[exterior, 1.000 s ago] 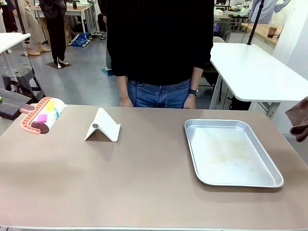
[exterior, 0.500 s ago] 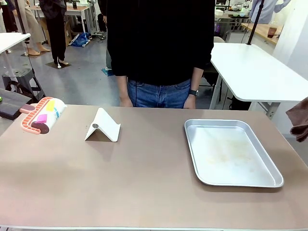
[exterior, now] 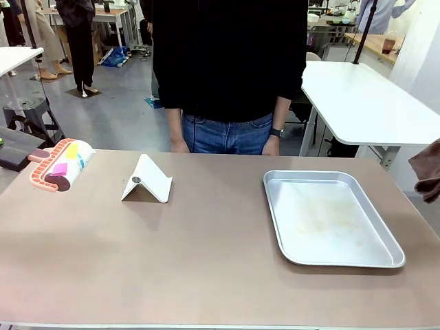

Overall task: Clean the surface of the table.
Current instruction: Return the Lint Roller and towel to their original positions.

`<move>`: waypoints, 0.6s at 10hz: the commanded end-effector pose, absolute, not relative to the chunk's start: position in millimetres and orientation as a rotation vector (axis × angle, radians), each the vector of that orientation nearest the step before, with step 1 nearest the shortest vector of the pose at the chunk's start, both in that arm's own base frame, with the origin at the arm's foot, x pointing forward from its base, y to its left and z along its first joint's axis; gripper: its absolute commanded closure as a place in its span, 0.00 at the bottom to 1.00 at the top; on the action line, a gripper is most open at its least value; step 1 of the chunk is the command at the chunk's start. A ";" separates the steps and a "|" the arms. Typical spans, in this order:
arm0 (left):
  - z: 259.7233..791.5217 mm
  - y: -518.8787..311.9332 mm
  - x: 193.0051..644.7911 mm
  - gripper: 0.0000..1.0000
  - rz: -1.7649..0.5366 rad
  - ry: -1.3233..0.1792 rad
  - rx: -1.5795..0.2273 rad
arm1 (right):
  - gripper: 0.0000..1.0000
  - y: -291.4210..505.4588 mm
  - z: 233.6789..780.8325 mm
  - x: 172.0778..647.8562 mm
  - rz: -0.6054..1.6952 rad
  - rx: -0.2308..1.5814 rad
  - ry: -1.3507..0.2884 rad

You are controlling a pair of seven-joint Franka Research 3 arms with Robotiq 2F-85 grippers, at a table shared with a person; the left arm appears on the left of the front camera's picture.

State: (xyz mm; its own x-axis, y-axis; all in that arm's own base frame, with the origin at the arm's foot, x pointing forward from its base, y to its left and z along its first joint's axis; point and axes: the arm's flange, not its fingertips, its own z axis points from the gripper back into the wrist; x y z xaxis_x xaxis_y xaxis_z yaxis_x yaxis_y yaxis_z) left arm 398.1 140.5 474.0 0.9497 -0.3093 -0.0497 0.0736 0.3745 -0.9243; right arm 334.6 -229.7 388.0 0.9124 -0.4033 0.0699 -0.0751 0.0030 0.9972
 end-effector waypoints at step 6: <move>474.0 140.5 398.1 0.78 -0.248 0.229 -1.164 | 0.88 -229.7 388.0 334.6 -0.268 1.558 -0.385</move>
State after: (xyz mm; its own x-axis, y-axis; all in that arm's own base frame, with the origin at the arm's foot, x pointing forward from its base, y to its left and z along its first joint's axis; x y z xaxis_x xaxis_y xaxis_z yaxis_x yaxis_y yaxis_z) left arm 398.4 140.6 473.5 0.9498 -0.3089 -0.0504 0.0728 0.3747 -0.9243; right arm 334.6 -229.8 387.6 0.9124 -0.4034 0.0689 -0.0741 0.0026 0.9972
